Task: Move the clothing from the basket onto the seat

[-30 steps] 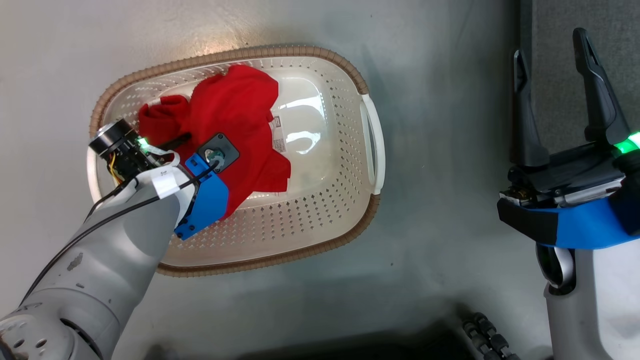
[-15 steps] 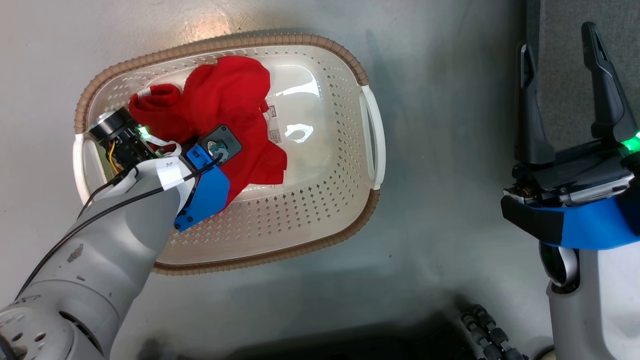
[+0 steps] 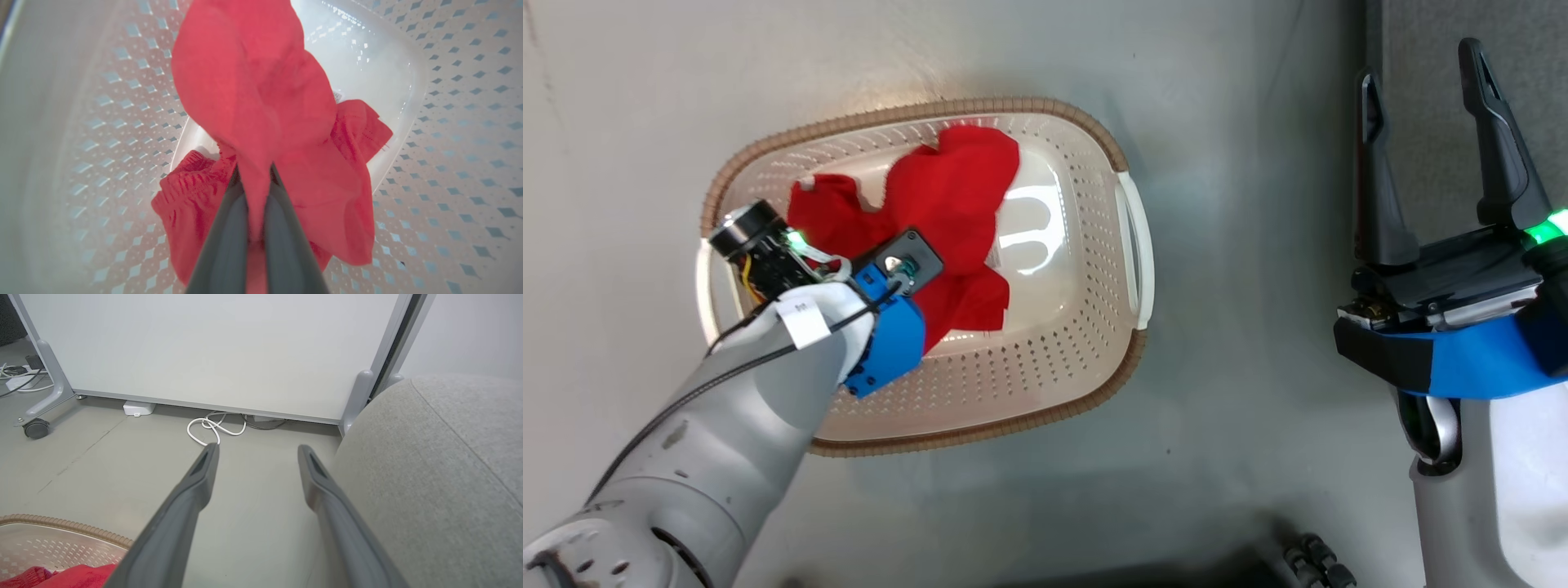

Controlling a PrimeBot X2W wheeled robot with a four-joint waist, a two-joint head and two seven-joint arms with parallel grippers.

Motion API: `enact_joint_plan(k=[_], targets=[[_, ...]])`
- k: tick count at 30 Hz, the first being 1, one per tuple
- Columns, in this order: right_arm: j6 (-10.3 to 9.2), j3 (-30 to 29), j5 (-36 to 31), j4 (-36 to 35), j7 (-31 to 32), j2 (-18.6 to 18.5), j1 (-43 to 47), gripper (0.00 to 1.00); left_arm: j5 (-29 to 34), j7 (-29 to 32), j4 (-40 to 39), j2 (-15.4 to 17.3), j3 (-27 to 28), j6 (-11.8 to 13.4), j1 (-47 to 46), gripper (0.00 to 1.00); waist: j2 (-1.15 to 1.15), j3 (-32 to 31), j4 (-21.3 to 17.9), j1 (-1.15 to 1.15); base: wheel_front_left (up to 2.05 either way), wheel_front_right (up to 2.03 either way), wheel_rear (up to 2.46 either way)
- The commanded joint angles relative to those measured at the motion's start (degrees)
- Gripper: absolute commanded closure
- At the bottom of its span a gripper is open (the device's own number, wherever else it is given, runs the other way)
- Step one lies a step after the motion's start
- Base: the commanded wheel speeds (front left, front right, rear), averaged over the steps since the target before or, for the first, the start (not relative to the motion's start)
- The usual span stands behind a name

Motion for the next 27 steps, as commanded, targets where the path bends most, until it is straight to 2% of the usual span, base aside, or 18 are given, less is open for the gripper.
enact_joint_plan(k=[1, 13, 19, 22, 27], targets=[[0.01, -0.06, -0.13, 0.29, -0.02, 0.07, -0.51, 0.00, -0.97, -1.02, -0.49, -0.61, 0.07, -0.05, 0.61, 1.00, 0.00, -2.01, 0.67, 0.00, 0.00, 0.00, 0.00], [0.01, 0.92, 0.16, 4.01, -0.01, 0.04, 2.20, 0.00, -6.57, -6.06, -1.70, -4.31, -0.13, -0.05, 5.07, 1.00, 0.00, -14.65, 3.16, 0.00, 0.00, 0.00, 0.00], [0.01, 1.15, 0.41, 5.95, -0.02, 0.03, 4.04, 0.00, -9.82, -8.46, -2.80, -5.01, 2.40, -0.01, 7.69, 1.00, 0.00, -21.73, 4.06, 0.00, 0.00, 0.00, 0.00], [0.01, 1.29, 0.53, 6.92, -0.02, 0.04, 5.22, 0.00, -10.40, -8.78, -5.42, -4.63, 4.33, 1.01, 8.97, 1.00, 0.00, -24.75, 4.43, 0.00, 0.00, 0.00, 0.00], [0.01, 1.26, 0.97, 8.14, -0.01, 0.03, 7.25, 0.00, -9.49, -8.73, -13.88, -1.89, 9.12, 3.52, 13.10, 1.00, 0.00, -29.74, 5.02, 0.00, 0.00, 0.00, 0.00]])
